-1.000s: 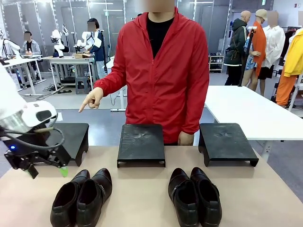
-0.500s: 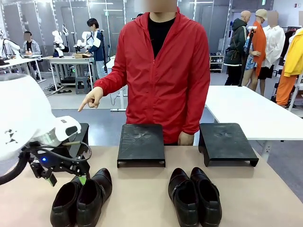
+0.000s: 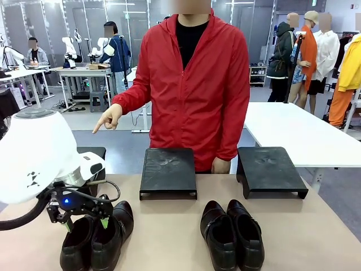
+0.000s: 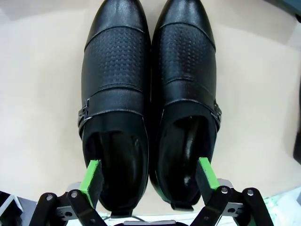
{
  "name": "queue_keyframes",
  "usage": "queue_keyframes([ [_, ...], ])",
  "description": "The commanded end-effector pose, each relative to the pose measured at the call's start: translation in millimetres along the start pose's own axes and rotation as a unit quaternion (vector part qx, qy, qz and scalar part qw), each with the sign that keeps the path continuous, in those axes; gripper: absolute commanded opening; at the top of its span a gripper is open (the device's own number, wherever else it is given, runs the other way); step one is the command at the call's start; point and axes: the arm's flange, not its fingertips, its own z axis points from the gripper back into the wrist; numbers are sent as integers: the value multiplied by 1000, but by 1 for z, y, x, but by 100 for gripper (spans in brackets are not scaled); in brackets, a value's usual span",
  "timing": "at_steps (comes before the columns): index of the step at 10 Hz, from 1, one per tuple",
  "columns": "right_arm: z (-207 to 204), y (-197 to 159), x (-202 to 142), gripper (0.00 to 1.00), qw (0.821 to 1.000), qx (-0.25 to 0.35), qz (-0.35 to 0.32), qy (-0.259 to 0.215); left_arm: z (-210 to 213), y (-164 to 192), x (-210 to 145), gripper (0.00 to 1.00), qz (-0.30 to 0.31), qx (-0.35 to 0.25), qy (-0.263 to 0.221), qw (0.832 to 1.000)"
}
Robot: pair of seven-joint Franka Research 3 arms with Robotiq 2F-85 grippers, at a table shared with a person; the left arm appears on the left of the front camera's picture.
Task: Place the shoes on the stand as instructed by the person.
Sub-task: Pick up one pair of Shoes and place it on the Shoes Stand indicated by the person.
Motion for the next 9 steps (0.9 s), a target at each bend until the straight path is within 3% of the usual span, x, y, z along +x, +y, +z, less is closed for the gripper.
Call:
queue_keyframes([
  [1,1,1,1,100,1000,3,10,-5,-37,20,-43,100,15,12,-26,999],
  [4,1,1,1,100,1000,3,10,-5,-64,27,-51,100,29,32,-14,999],
  [5,1,1,1,100,1000,3,10,-5,-65,26,-54,76,26,32,-16,999],
  [6,1,1,1,100,1000,3,10,-5,-63,26,-55,40,28,30,-17,999],
  [7,1,1,1,100,1000,3,10,-5,-62,27,-56,16,27,34,-13,999],
  [8,1,1,1,100,1000,3,10,-5,-61,27,-56,0,27,34,-12,999],
  [9,1,1,1,100,1000,3,10,-5,-62,25,-56,0,27,31,-2,999],
])
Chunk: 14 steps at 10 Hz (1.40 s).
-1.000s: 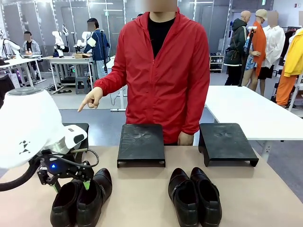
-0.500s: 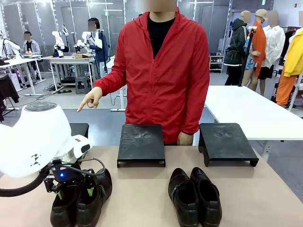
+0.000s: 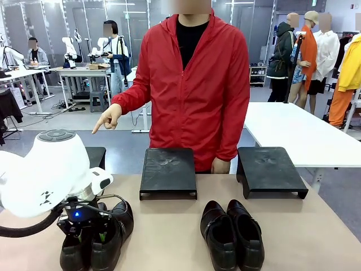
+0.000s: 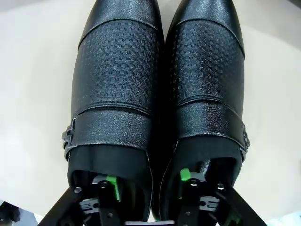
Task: Place the shoes on the stand as instructed by the person.
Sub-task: Pick up one pair of Shoes and place it on the Shoes Stand indicated by the person.
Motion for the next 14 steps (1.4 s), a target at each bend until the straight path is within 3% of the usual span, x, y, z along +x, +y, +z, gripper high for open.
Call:
queue_keyframes([
  [1,1,1,1,100,1000,3,10,-4,-15,32,-58,0,7,3,-11,1000],
  [2,1,1,1,100,1000,3,10,-4,-13,31,-57,4,8,4,-12,1000],
  [3,1,1,1,100,1000,3,10,-4,-12,30,-55,0,9,5,-15,1000],
  [6,1,1,1,100,1000,3,10,-4,7,28,-48,0,11,-1,-22,1000],
  [8,1,1,1,100,1000,3,10,-4,59,28,-37,0,-3,-18,-50,999],
  [11,1,1,1,100,1000,3,10,-4,143,58,-21,0,-48,-37,-89,994],
  [14,1,1,1,100,1000,3,10,-4,180,106,2,0,-82,-47,-159,983],
])
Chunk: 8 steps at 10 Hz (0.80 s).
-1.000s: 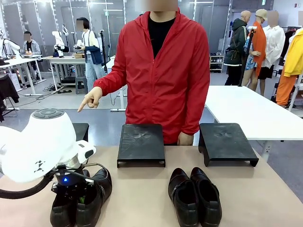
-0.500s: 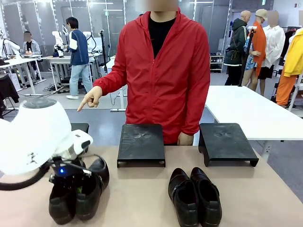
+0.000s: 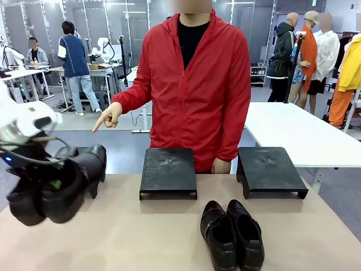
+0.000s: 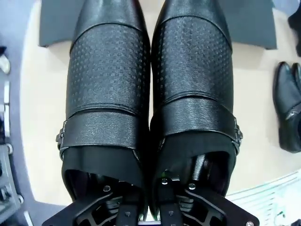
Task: Place the shoes on the stand as instructed by the person.
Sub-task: Pick up one pair of Shoes and place it on the Shoes Stand indicated by the person.
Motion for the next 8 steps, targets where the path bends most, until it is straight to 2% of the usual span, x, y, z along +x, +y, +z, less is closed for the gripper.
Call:
queue_keyframes([
  [1,1,1,1,100,1000,3,11,-4,-1,32,9,0,-29,-7,-60,998],
  [4,1,1,1,100,1000,3,11,-4,-8,70,35,0,-59,-27,-109,992],
  [6,1,1,1,100,1000,3,11,-4,-6,76,38,0,-58,-48,-107,991],
  [7,1,1,1,100,1000,3,11,-4,-3,74,36,0,-51,-15,-86,995],
  [8,1,1,1,100,1000,3,11,-4,-3,74,36,0,-51,-15,-86,995],
])
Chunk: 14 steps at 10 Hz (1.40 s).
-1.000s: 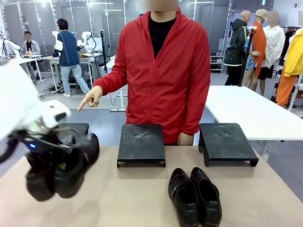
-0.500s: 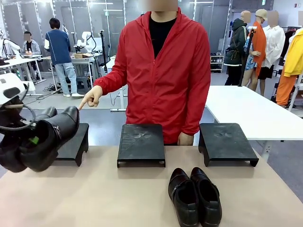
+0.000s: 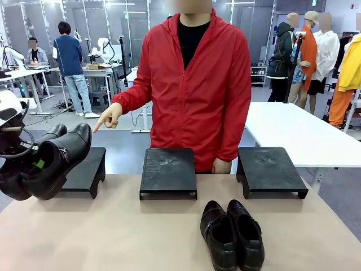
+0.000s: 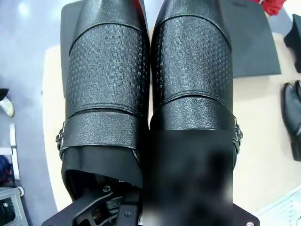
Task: Place the shoes on the stand as instructed by the person.
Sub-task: Pick up one pair of Shoes and place it on the Shoes Stand indicated by the person.
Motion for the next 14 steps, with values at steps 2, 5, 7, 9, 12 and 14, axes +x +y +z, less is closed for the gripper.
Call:
queue_keyframes([
  [2,1,1,1,100,1000,3,11,-4,9,-3,2,0,1,5,-7,1000],
  [5,1,1,1,100,1000,3,11,-4,-9,11,7,8,-24,-2,-22,999],
  [7,1,1,1,100,1000,3,11,-4,-30,25,30,8,-32,1,-42,999],
  [9,1,1,1,100,1000,3,11,-4,-66,41,63,8,-35,29,-54,998],
  [12,1,1,1,100,1000,3,11,-4,-102,55,89,8,-40,28,-79,996],
  [14,1,1,1,100,1000,3,11,-4,-121,65,97,8,-31,27,-91,995],
])
